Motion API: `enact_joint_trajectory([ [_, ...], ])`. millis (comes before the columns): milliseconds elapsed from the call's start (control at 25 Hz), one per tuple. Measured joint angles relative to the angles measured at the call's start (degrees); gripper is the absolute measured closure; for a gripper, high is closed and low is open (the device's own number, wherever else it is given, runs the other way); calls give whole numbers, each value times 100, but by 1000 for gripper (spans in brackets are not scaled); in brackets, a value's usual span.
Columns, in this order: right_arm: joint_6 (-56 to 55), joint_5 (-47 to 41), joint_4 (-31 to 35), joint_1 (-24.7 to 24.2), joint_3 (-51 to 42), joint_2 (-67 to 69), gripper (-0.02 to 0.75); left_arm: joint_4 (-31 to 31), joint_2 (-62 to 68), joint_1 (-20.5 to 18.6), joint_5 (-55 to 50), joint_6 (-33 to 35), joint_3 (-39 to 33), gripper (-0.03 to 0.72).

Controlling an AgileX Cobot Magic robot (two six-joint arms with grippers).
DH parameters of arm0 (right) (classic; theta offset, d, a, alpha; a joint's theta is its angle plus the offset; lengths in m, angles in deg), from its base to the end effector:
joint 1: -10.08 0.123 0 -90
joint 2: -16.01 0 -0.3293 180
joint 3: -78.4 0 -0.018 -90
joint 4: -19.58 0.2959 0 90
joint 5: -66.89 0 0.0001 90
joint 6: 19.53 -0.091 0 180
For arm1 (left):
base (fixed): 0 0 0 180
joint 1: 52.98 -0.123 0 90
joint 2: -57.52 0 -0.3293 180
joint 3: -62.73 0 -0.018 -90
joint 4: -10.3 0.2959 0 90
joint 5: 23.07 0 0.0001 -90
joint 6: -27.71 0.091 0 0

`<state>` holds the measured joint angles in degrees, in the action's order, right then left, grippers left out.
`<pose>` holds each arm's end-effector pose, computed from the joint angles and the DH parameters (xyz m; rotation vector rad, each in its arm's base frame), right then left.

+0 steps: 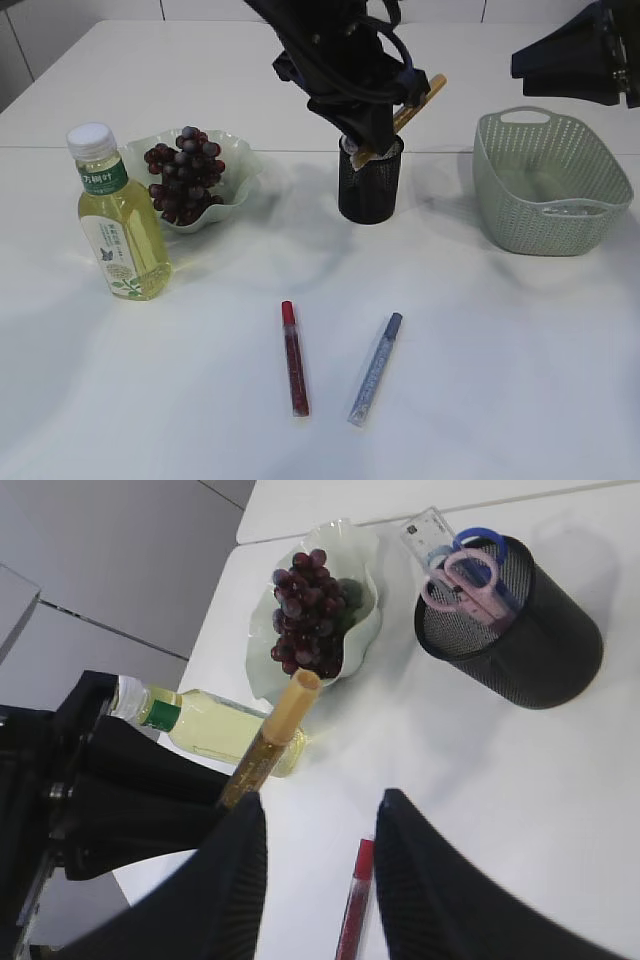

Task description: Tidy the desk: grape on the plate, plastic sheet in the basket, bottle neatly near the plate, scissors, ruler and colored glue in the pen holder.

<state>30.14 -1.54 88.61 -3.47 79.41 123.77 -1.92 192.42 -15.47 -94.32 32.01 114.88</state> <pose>0.4192 -0.0197 0.3299 -0.2071 2.2196 1.1560 0.4357 -0.3574 0.3316 0.9466 2.5625 -0.4664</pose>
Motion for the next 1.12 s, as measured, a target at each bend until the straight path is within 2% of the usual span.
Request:
enact_joint_trajectory([
  [240,179,0,368,22,0,0,438,-23,-238,0,-12,-90,0,565],
  [480,597,0,929,405,0,0,437,-246,-267,0,-12,-92,0,565],
  [960,466,173,994,550,0,0,433,-168,-424,0,-34,-96,0,565],
  [1040,258,282,994,550,0,0,386,-168,-424,0,-34,-105,0,565],
  [1120,138,337,994,550,0,0,303,-168,-424,0,-34,-105,0,565],
])
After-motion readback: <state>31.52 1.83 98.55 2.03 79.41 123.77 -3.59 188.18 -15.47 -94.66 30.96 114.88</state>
